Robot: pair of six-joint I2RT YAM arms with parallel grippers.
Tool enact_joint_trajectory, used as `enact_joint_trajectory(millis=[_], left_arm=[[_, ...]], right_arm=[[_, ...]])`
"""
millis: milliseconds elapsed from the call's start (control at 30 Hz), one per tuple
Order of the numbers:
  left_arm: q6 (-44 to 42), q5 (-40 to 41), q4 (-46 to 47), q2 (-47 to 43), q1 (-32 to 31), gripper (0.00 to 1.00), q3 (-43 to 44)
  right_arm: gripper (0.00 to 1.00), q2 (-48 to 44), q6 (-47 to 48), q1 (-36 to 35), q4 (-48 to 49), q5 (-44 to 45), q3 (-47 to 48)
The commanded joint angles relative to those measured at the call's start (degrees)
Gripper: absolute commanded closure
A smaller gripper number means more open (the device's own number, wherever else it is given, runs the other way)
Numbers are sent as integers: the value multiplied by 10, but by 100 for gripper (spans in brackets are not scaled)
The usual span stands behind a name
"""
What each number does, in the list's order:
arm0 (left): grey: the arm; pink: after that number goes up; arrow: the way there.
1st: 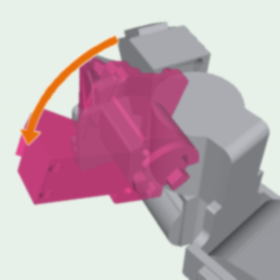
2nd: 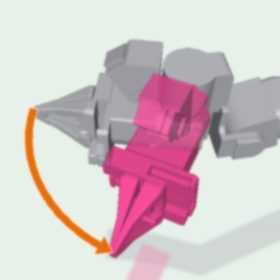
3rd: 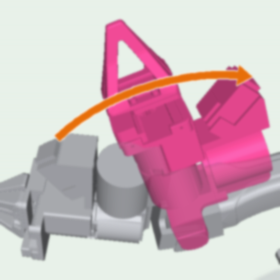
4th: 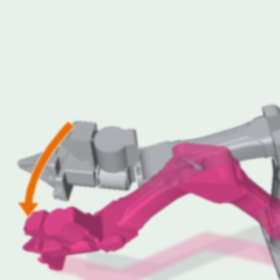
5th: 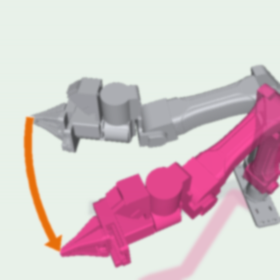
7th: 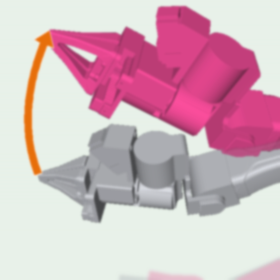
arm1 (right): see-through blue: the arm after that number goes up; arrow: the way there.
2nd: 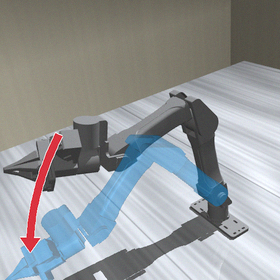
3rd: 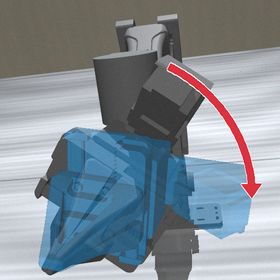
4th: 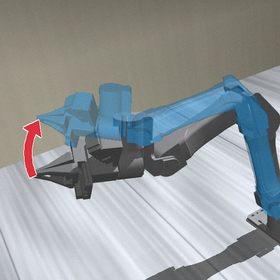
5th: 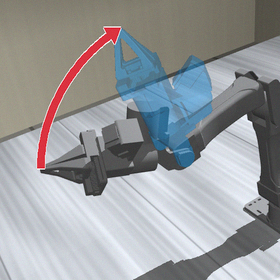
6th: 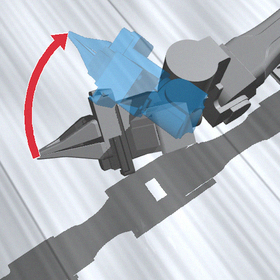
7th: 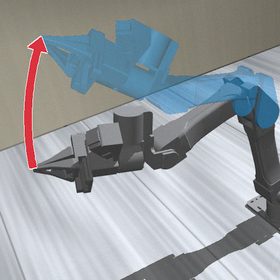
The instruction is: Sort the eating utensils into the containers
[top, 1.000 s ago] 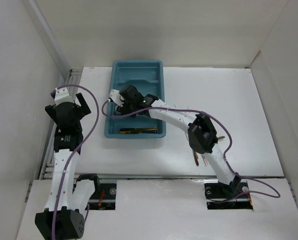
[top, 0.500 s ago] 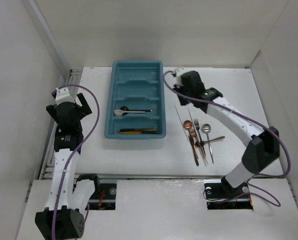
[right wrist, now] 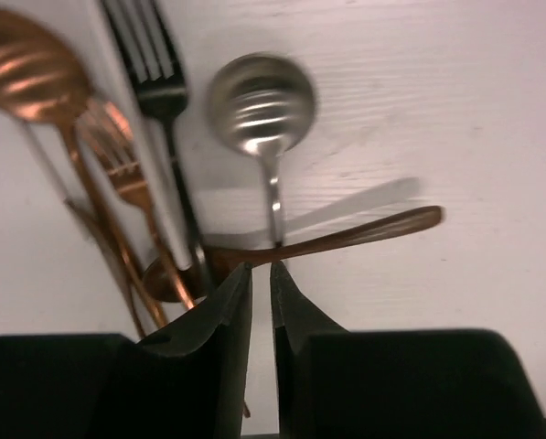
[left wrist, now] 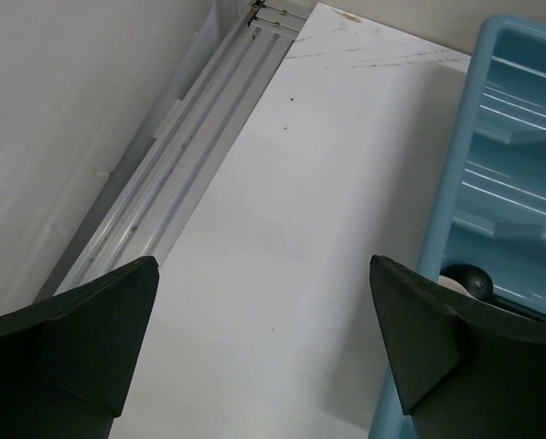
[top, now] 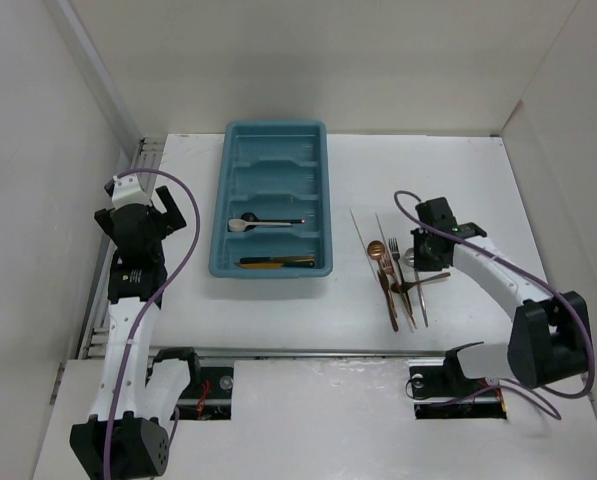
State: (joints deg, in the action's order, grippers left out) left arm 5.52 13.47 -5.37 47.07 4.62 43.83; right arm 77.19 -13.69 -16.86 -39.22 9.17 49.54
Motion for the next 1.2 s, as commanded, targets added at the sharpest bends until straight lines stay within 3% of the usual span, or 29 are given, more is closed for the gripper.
enact_joint_trajectory(millis=[0, 333, 733, 867, 900, 933, 1167], left_arm=[[9, -6, 26, -8, 3, 0, -2], [4, 1, 26, -8, 3, 0, -2], [-2, 7, 31, -8, 3, 0, -2], [-2, 13, 31, -8, 3, 0, -2], [-2, 13, 31, -8, 3, 0, -2], [-2, 13, 31, -8, 3, 0, -2], [-8, 18, 31, -8, 3, 0, -2]], right_arm=[[80, -15, -24, 40, 7, 23, -10], [70, 67, 17, 58, 49, -20, 12], [70, 147, 28, 63, 70, -36, 28], [87, 163, 39, 63, 75, -43, 39], [97, 163, 39, 63, 75, -36, 48], [100, 163, 39, 63, 75, -26, 54], [100, 162, 72, 63, 37, 83, 161]])
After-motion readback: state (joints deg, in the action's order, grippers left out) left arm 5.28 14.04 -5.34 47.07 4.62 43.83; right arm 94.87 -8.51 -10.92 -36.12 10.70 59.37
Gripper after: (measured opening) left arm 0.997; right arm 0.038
